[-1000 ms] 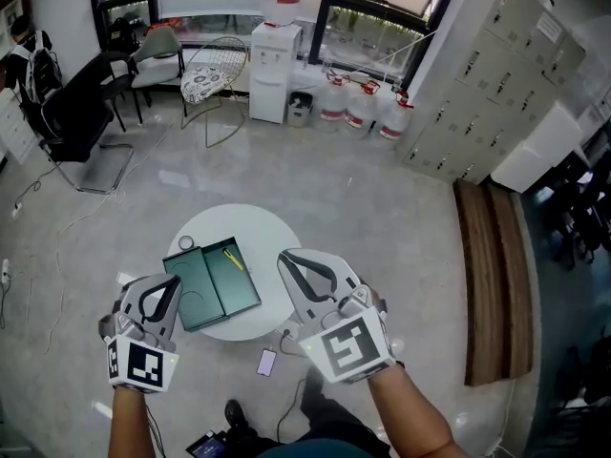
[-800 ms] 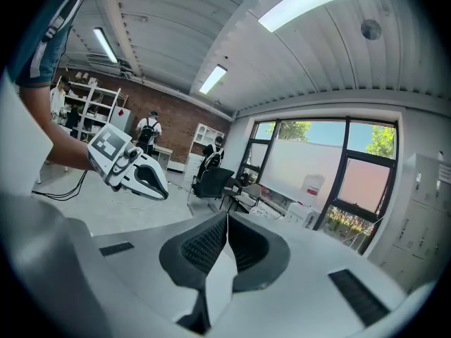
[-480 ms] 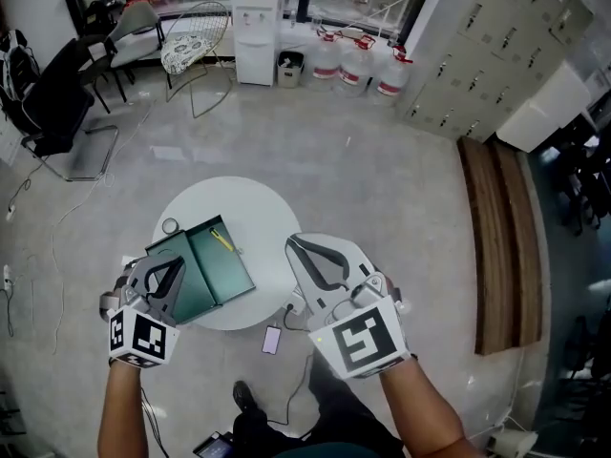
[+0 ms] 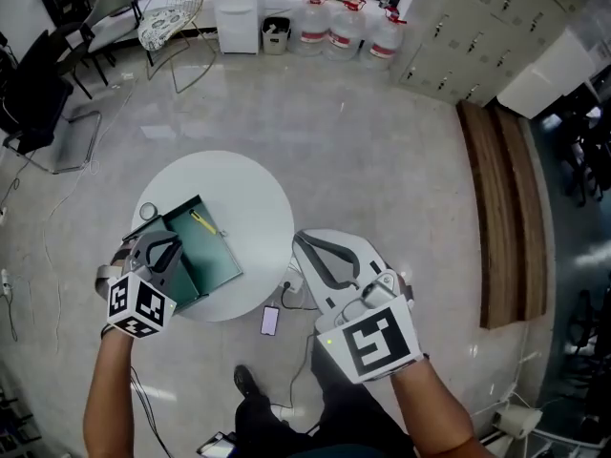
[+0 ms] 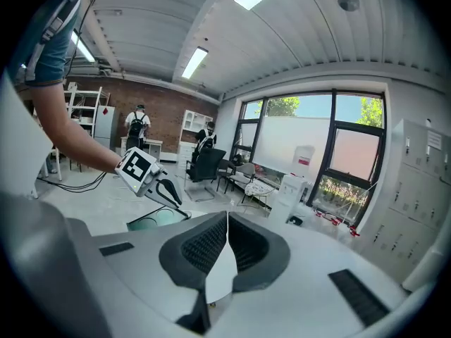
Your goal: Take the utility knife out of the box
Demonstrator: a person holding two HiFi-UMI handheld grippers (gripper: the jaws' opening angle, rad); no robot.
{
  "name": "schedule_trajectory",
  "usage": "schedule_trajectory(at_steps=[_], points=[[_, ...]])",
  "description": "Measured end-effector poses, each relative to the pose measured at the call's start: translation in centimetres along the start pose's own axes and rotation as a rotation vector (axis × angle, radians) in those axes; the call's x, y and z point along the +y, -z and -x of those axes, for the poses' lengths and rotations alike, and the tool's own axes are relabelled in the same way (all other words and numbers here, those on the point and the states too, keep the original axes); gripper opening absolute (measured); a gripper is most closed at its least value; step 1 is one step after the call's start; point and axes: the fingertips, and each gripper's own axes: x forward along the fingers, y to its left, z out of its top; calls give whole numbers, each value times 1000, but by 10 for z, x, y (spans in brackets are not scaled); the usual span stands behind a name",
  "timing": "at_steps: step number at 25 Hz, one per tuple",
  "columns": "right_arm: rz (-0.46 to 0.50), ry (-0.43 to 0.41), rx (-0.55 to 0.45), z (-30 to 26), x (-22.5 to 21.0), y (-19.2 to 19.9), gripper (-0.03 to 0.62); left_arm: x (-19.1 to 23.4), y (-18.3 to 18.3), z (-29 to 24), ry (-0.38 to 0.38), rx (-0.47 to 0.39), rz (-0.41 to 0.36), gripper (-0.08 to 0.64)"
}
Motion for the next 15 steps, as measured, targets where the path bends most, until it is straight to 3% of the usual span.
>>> schedule_trajectory(at_steps=[7, 15], points=[[-35, -13, 41, -9, -7, 67, 38, -27, 24, -72, 78, 78, -68, 28], [-72, -25, 61, -26, -21, 129, 38, -48, 48, -152, 146, 181, -188, 86]])
